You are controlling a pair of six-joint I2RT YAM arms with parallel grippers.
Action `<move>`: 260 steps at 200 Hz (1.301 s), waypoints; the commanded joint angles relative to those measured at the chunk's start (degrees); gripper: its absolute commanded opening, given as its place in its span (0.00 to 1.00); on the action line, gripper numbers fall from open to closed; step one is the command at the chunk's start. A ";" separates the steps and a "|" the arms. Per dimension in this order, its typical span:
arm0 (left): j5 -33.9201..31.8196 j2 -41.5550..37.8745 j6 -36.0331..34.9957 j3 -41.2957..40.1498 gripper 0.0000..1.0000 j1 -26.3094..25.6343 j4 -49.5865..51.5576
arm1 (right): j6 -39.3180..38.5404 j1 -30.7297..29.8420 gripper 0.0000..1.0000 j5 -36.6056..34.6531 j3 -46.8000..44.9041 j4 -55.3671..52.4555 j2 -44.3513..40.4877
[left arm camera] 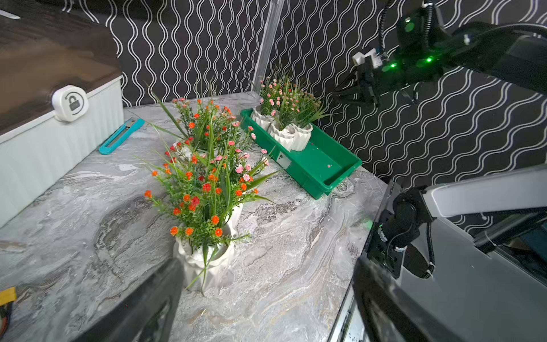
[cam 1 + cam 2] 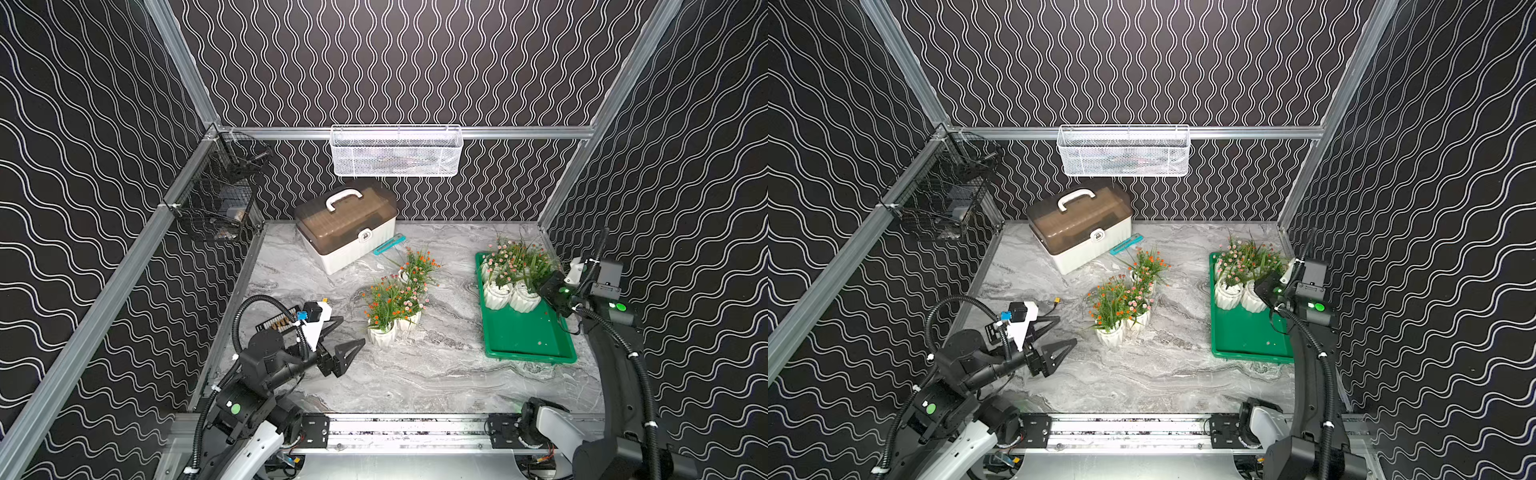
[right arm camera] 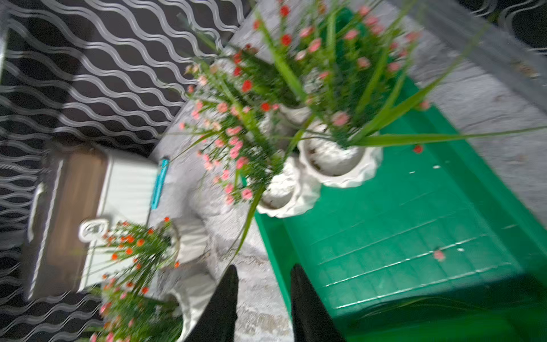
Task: Put the potted gypsophila into the storage box
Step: Pick up the baby's breath potted plant from the center of the board.
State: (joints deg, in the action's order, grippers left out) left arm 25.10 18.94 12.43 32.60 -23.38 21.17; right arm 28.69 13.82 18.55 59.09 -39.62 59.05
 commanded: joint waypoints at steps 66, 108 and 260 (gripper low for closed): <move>0.41 0.90 0.85 0.89 0.91 0.88 0.63 | 6.08 -17.87 0.33 20.12 -6.38 8.42 -0.19; -1.41 0.53 0.54 0.89 0.91 1.06 1.16 | 7.26 -24.64 0.34 20.22 -10.20 10.53 -0.26; 0.90 5.65 0.32 2.86 0.91 1.11 3.53 | 21.09 -42.53 0.35 11.25 -17.56 32.64 13.62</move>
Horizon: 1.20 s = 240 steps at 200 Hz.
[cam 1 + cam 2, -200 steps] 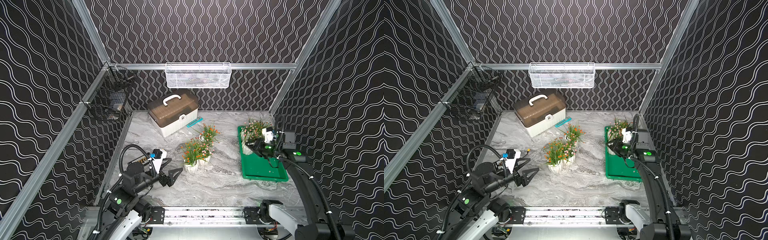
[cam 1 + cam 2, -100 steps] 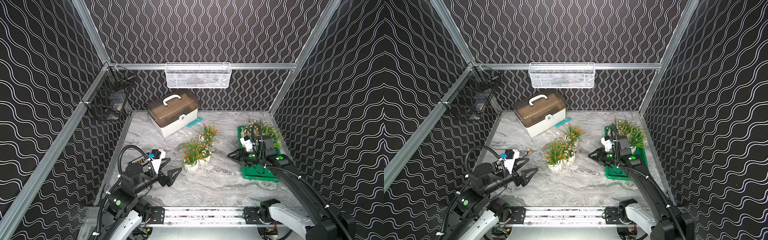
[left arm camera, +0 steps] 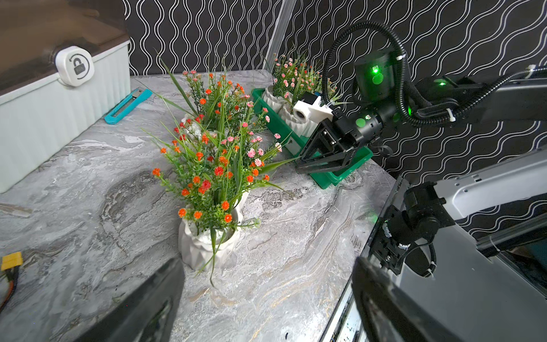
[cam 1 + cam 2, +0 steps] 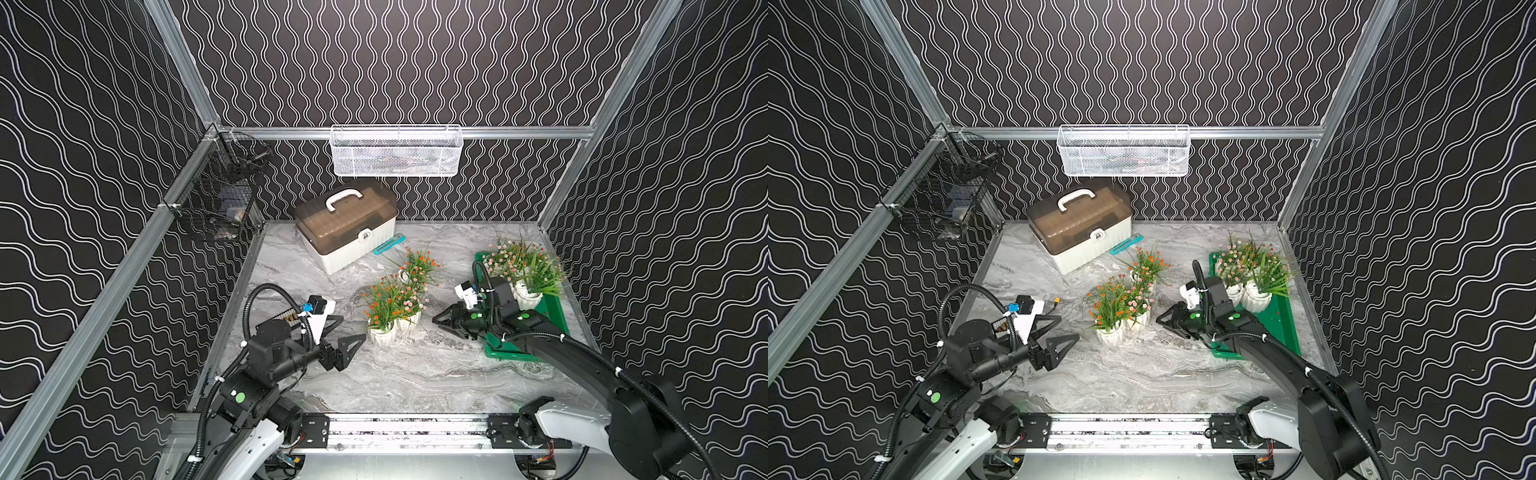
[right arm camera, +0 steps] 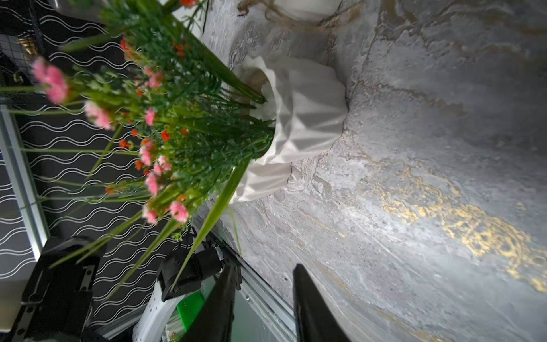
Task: Put the potted gypsophila into the storage box
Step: Pick up the baby's breath potted plant from the center of the board.
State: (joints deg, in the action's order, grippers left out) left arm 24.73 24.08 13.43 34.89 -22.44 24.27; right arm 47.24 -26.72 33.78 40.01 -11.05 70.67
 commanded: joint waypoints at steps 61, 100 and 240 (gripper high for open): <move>1.99 0.17 -0.86 0.26 0.92 0.37 -0.10 | 2.54 -6.03 0.35 -11.24 6.50 3.93 10.63; 1.64 -1.06 -0.78 0.12 0.92 0.42 -0.30 | 2.14 -7.12 0.36 -12.25 9.71 3.44 15.84; 2.34 -1.61 -0.69 0.00 0.92 0.64 -0.54 | -3.66 -12.70 0.31 -27.67 21.19 -10.71 24.30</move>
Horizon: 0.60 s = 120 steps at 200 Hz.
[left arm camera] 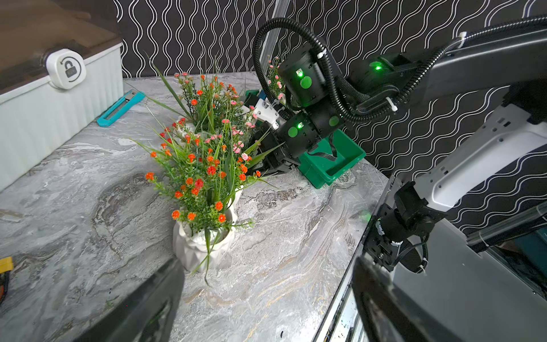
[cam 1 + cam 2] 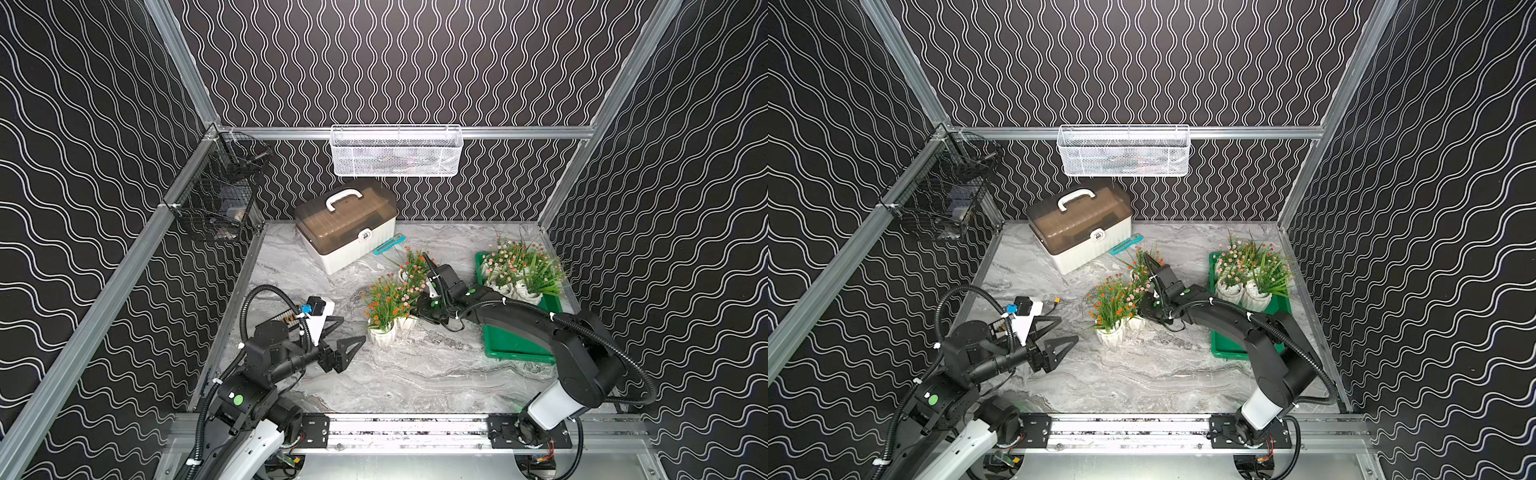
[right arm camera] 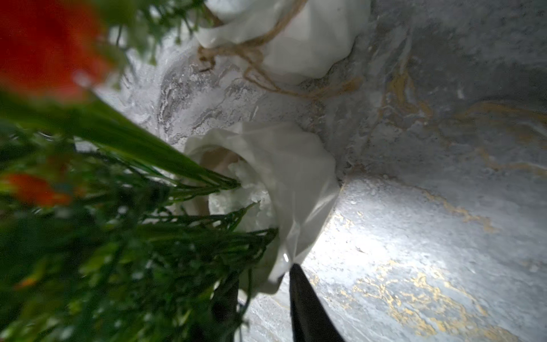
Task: Put the potted gypsophila into the storage box
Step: Pick up the baby's breath potted plant from the center of the board.
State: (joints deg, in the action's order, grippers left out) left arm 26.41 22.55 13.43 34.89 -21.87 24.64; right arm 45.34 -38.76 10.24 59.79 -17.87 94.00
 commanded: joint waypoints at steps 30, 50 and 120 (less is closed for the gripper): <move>0.83 0.07 -0.64 0.09 0.92 0.08 -0.91 | -2.86 -1.55 0.30 -6.88 3.42 -6.79 2.65; 0.83 -0.04 -0.69 0.00 0.92 0.08 -0.92 | -3.43 -1.97 0.30 -8.31 4.48 -8.07 3.70; 1.10 -0.57 -0.59 -0.18 0.92 0.12 -1.18 | -5.45 -2.89 0.28 -14.23 8.36 -13.44 6.99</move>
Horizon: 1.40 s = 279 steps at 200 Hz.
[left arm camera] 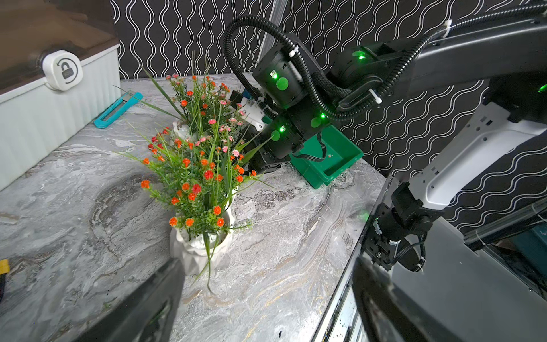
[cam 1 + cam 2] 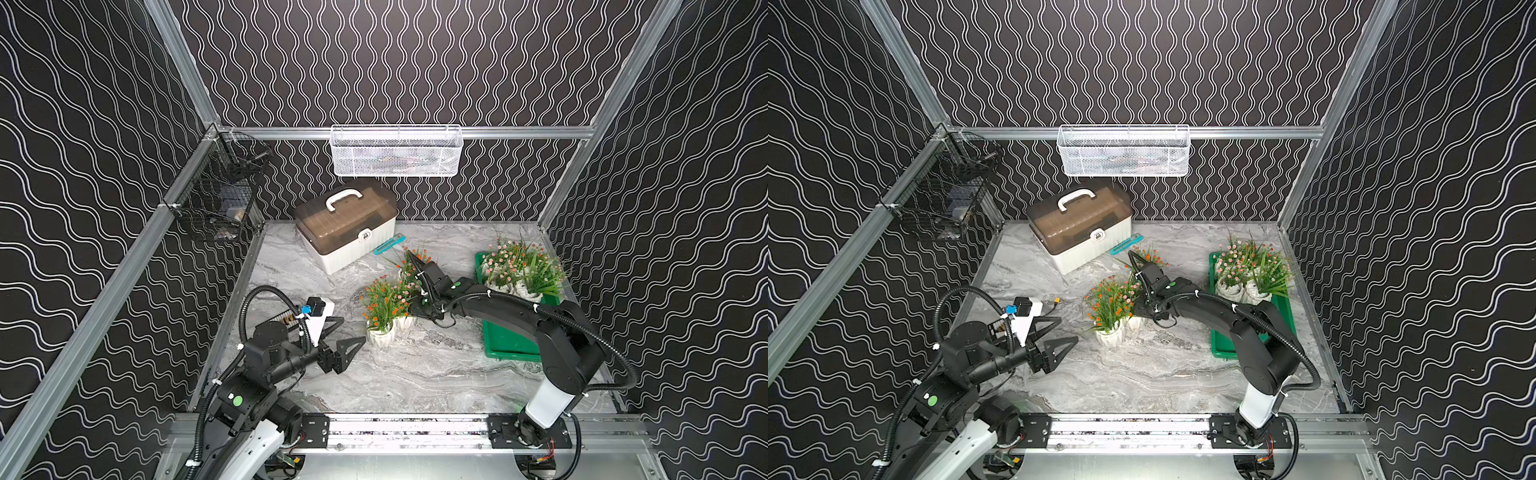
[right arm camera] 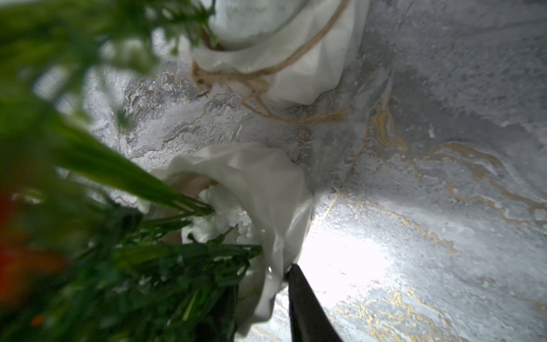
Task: Put the potted gypsophila into the storage box
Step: Pick up the baby's breath potted plant from the center of the board.
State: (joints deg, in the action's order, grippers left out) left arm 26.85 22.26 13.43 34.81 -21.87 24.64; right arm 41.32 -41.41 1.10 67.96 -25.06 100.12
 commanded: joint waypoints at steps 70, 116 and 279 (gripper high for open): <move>0.74 -0.39 -0.62 -0.09 0.92 0.12 -1.18 | -3.49 -1.04 0.23 -6.82 2.34 -9.17 2.04; 0.83 -0.29 -0.60 -0.09 0.92 0.08 -1.18 | -4.06 -1.48 0.23 -8.07 3.85 -10.59 4.30; -2.59 -0.02 -0.51 0.17 0.92 0.16 -0.13 | -5.99 -1.37 0.03 -9.19 -0.79 -11.08 -10.82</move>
State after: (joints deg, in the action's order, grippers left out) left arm 25.32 22.65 13.43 34.81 -21.80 24.91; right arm 35.90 -42.74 -7.22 67.42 -35.42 92.44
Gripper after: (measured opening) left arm 0.916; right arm 0.126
